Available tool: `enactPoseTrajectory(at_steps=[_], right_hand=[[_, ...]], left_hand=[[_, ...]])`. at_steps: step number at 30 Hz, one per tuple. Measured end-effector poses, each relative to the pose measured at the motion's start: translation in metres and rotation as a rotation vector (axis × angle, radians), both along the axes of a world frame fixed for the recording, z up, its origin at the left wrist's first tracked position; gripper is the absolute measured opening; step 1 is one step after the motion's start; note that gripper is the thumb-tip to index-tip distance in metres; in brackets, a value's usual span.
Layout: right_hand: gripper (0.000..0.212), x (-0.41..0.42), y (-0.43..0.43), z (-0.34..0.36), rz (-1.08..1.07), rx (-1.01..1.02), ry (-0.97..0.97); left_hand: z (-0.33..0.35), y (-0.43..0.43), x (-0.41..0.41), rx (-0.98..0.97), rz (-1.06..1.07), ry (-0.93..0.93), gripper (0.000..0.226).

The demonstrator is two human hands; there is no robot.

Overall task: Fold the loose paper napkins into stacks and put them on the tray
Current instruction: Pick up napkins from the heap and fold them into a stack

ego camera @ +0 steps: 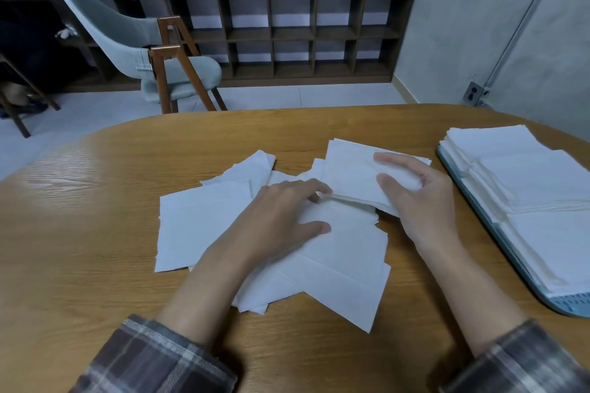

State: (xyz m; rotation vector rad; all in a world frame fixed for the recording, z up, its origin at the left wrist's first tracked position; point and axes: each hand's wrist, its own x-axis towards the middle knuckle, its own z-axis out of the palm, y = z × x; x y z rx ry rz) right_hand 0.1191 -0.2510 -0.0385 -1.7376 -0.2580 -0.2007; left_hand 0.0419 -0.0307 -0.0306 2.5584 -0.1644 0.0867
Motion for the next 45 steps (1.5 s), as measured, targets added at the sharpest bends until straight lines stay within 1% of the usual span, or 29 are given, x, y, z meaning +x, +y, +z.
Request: enactPoseTrajectory(at_steps=[3,5,8,9,12,13,14,15,18,19,20,21,23,24,26,28,32,34,37,39,41,43,45], right_hand=[[0.031,0.000,0.001,-0.001,-0.012,-0.004,-0.005],[0.031,0.001,0.000,-0.001,-0.021,-0.018,0.006],[0.029,0.001,0.000,-0.001,-0.019,-0.026,0.016],[0.026,0.001,0.000,-0.001,-0.010,-0.020,0.013],[0.014,-0.003,0.001,0.006,0.047,0.037,0.034],[0.015,-0.005,0.002,0.008,0.070,0.065,0.059],[0.021,-0.006,0.003,0.011,0.106,0.101,0.096],[0.031,-0.007,0.004,0.011,0.152,0.143,0.144],[0.078,-0.007,0.003,0.011,0.351,0.278,0.284],[0.088,-0.008,0.003,0.011,0.409,0.302,0.307],[0.090,-0.009,0.004,0.011,0.450,0.317,0.324],[0.083,-0.010,0.005,0.012,0.470,0.327,0.331],[0.055,-0.014,0.008,0.012,0.483,0.326,0.320],[0.047,-0.015,0.009,0.013,0.485,0.305,0.305],[0.040,-0.017,0.009,0.011,0.511,0.259,0.269],[0.044,-0.018,0.009,0.012,0.528,0.224,0.238],[0.059,-0.019,0.010,0.012,0.503,0.169,0.160],[0.064,-0.019,0.010,0.012,0.488,0.165,0.125],[0.071,-0.018,0.010,0.011,0.469,0.191,0.099],[0.072,-0.016,0.008,0.011,0.461,0.231,0.107],[0.070,-0.015,0.007,0.011,0.439,0.266,0.121],[0.068,-0.015,0.008,0.012,0.400,0.261,0.120],[0.066,-0.013,0.010,0.010,0.354,0.235,0.117]], left_hand=[[0.002,0.000,0.000,0.000,-0.005,-0.038,0.048],[0.001,0.000,0.002,-0.042,-0.023,-0.080,0.036],[0.003,-0.001,0.001,-0.195,-0.036,-0.134,0.010],[0.005,-0.001,0.000,-0.256,-0.029,-0.129,0.006],[0.016,0.000,-0.003,-0.438,-0.003,-0.101,0.004],[0.020,0.001,-0.004,-0.499,-0.001,-0.118,0.004],[0.023,0.001,-0.005,-0.550,0.003,-0.145,0.004],[0.025,0.001,-0.005,-0.589,0.011,-0.177,0.004],[0.025,-0.001,-0.005,-0.652,0.066,-0.263,0.005],[0.024,-0.001,-0.004,-0.662,0.095,-0.285,0.005],[0.022,-0.001,-0.003,-0.669,0.122,-0.303,0.005],[0.021,-0.001,-0.002,-0.671,0.146,-0.317,0.005],[0.018,0.000,0.000,-0.655,0.181,-0.325,0.004],[0.017,0.000,0.001,-0.650,0.195,-0.322,0.004],[0.016,0.000,0.002,-0.658,0.206,-0.308,0.003],[0.016,-0.002,0.002,-0.669,0.224,-0.299,0.003],[0.015,-0.003,0.002,-0.657,0.249,-0.290,0.003],[0.013,-0.004,0.002,-0.670,0.255,-0.264,0.004],[0.015,-0.007,0.001,-0.610,0.287,-0.270,0.004],[0.017,-0.007,0.001,-0.613,0.304,-0.233,0.019],[0.020,-0.005,-0.002,-0.682,0.265,-0.119,0.036],[0.020,-0.004,-0.004,-0.725,0.216,0.003,0.046],[0.019,-0.005,-0.004,-0.691,0.186,0.016,0.051]])
